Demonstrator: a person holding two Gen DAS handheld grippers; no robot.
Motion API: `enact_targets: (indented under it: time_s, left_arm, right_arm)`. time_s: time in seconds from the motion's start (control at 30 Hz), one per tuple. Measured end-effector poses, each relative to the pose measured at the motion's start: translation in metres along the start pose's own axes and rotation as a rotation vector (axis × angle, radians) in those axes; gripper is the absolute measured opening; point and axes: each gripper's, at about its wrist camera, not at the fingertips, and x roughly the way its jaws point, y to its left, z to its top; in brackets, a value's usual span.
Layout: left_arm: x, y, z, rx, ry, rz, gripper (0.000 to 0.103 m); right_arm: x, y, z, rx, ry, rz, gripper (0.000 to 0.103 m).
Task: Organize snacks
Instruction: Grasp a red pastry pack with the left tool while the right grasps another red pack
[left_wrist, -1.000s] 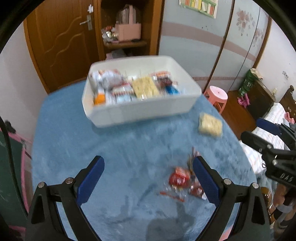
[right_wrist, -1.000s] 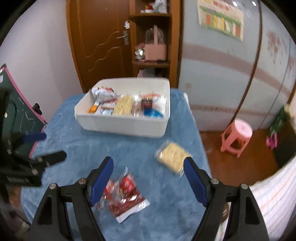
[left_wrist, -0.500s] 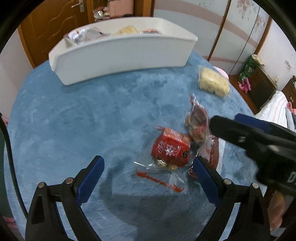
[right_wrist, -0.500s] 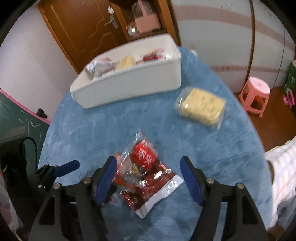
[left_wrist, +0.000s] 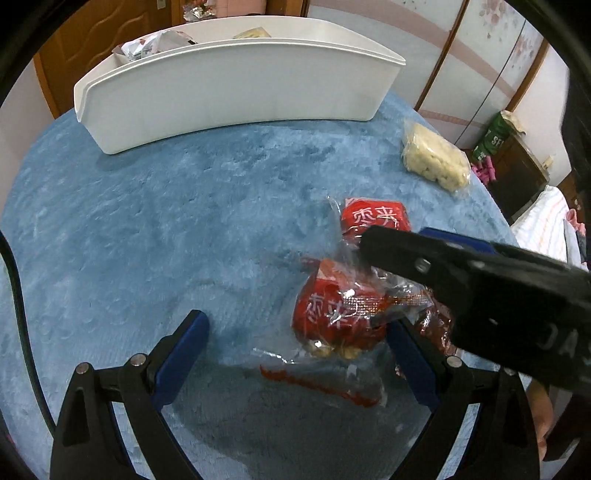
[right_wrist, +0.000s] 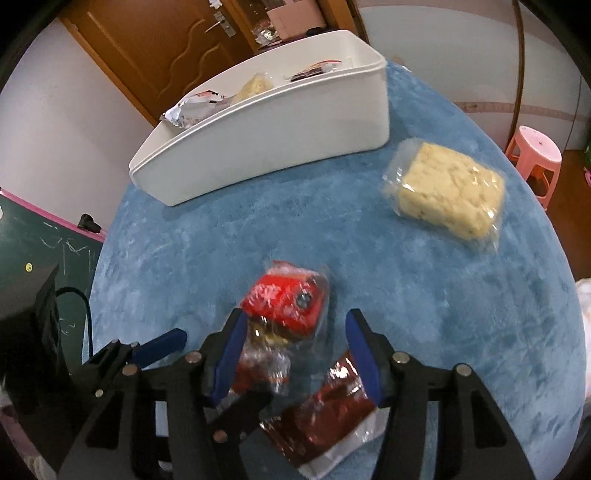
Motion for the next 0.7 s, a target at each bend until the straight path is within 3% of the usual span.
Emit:
enact_targets:
  time_s: [0.17,0.5,0.67,0.7]
  left_arm:
    - [-0.001,0.001,0.003,0.010,-0.013,-0.022,0.089]
    - [-0.002,-0.007,0.003,0.038,-0.029,-0.090,0.063]
    - [-0.003,-0.006,0.002,0.028,-0.024,-0.105,0.060]
    - [-0.003,-0.005,0.001,0.025,-0.023,-0.109,0.055]
  right_arm:
    - [0.008,0.006,0.010,-0.016,0.018,0.027,0.048]
    - [-0.003,0.008,0.003,-0.033,-0.029,0.028,0.046]
    - [-0.013,0.004,0.003,-0.007,-0.065,0.028,0.045]
    - [-0.016,0.003,0.004,-0.002,-0.076,0.026,0.045]
